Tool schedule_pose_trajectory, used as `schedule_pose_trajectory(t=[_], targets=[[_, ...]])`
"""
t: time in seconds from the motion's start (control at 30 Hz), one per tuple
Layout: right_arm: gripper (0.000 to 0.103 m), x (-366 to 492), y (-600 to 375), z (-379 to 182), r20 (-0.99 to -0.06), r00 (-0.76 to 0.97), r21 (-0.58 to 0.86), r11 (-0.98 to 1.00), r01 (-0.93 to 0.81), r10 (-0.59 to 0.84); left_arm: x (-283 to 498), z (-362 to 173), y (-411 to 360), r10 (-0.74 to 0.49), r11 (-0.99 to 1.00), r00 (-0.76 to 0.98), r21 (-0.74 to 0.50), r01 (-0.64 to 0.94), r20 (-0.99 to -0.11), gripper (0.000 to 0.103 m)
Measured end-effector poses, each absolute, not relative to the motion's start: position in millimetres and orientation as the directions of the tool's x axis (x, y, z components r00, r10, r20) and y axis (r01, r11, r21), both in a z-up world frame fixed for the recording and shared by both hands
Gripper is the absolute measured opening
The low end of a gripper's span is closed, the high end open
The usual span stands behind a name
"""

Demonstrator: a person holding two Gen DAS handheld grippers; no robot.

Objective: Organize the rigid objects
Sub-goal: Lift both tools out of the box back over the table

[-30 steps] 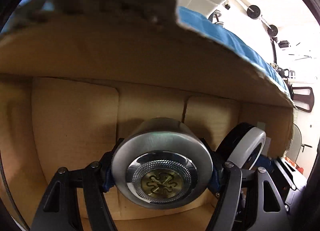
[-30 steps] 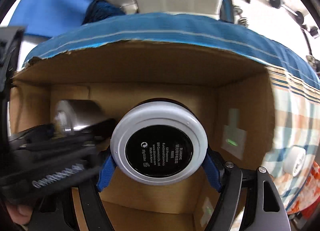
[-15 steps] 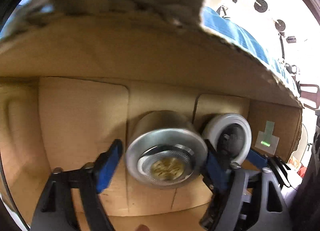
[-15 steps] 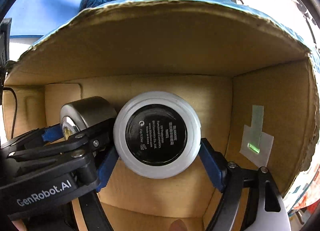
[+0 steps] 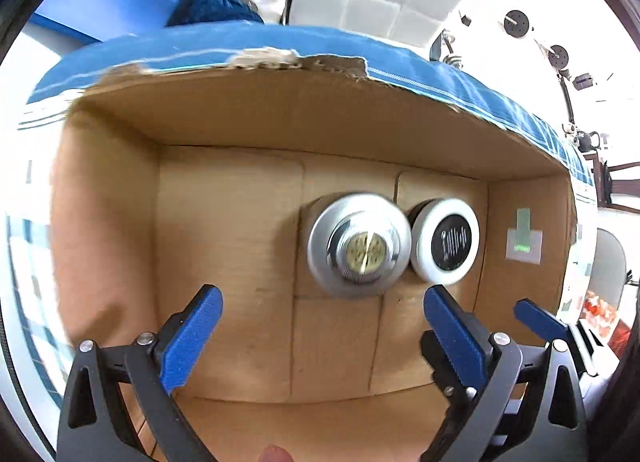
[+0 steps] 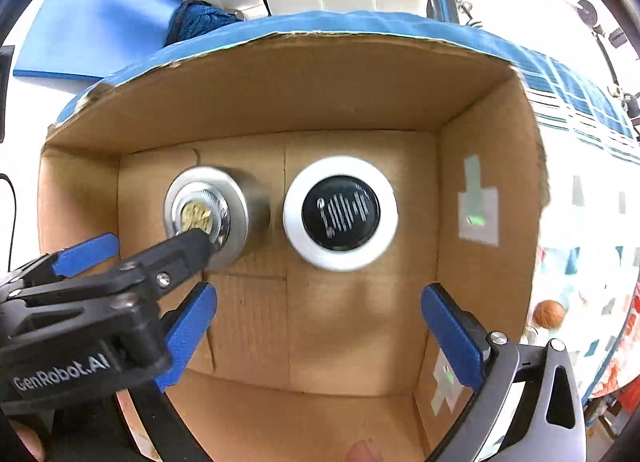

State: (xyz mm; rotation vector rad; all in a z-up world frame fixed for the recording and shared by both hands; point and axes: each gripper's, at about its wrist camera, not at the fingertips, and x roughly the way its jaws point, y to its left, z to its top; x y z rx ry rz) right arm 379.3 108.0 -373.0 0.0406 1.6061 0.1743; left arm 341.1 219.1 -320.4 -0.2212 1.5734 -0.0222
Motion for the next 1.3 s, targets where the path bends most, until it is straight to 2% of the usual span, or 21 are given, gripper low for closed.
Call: schedule_pose_trajectory(t=[0.23, 0.53, 0.97, 1.3], targets=[[0.103, 335.0, 99.3, -338.4, -0.995, 0.026, 0.097, 0.993, -0.069, 0.099, 284.0, -290.4, 253.4, -0.062, 0.991, 0.128, -0.076, -0.111, -0.99, 0.103], [0.103, 263.2, 71.5, -296.0, -0.989, 0.113, 0.087, 0.995, -0.057, 0.093, 250.1, -244.9, 225.0, -0.012, 0.998, 0.234, -0.027, -0.063, -0.972, 0.103], [0.103, 190.1, 31.5, -216.6, -0.969, 0.207, 0.127, 0.99, -0.066, 0.138, 190.2, -165.5, 201.2, -0.013, 0.999, 0.363, -0.023, -0.025, -0.932, 0.103], [0.103, 172.9, -9.3, -174.9, -0.948, 0.256, 0.181, 0.982, -0.048, 0.187, 187.5, -148.6, 156.6, -0.037, 0.999, 0.399, -0.041, -0.001, -0.916, 0.103]])
